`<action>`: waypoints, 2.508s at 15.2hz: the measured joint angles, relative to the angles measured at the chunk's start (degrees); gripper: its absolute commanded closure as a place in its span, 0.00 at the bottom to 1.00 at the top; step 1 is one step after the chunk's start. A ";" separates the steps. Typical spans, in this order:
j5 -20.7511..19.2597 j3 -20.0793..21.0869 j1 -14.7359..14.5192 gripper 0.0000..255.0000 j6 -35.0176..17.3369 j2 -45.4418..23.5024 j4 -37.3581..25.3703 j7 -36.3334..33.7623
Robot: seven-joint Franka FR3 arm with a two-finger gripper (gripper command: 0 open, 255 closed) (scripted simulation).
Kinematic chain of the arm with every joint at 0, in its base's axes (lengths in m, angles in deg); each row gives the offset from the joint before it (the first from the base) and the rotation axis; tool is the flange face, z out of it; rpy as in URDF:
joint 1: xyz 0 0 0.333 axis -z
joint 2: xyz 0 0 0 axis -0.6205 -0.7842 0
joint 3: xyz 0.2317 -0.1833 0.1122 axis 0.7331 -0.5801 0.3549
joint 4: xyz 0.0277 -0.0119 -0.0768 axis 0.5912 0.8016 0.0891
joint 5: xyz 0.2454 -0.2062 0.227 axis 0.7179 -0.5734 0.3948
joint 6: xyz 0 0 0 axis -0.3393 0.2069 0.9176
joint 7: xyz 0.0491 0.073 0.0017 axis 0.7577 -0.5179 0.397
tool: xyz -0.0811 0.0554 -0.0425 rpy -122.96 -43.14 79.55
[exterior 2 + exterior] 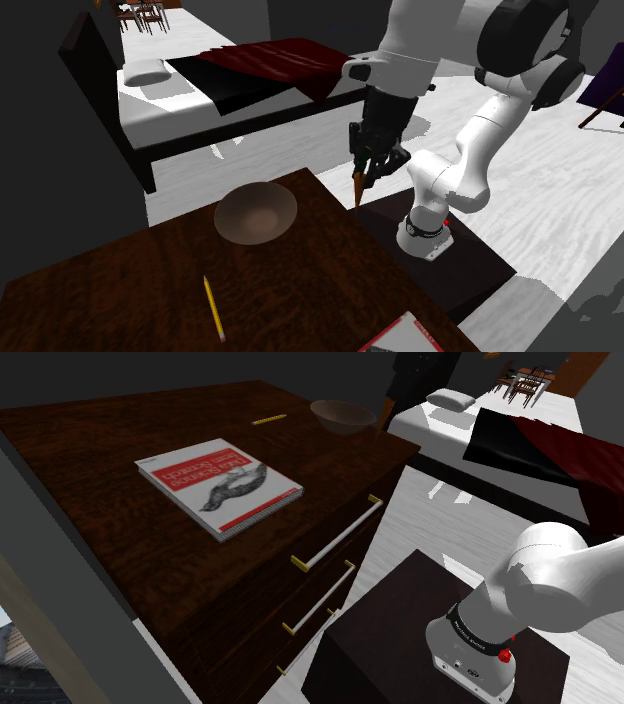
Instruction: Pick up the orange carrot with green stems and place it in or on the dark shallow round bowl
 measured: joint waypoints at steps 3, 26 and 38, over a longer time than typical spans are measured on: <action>-0.05 -0.03 0.02 1.00 2.18 -1.15 -3.33 -0.07; 1.70 -10.93 3.53 1.00 7.76 -36.81 -43.81 13.56; 1.06 -10.79 3.53 1.00 -2.54 -32.86 -29.61 14.24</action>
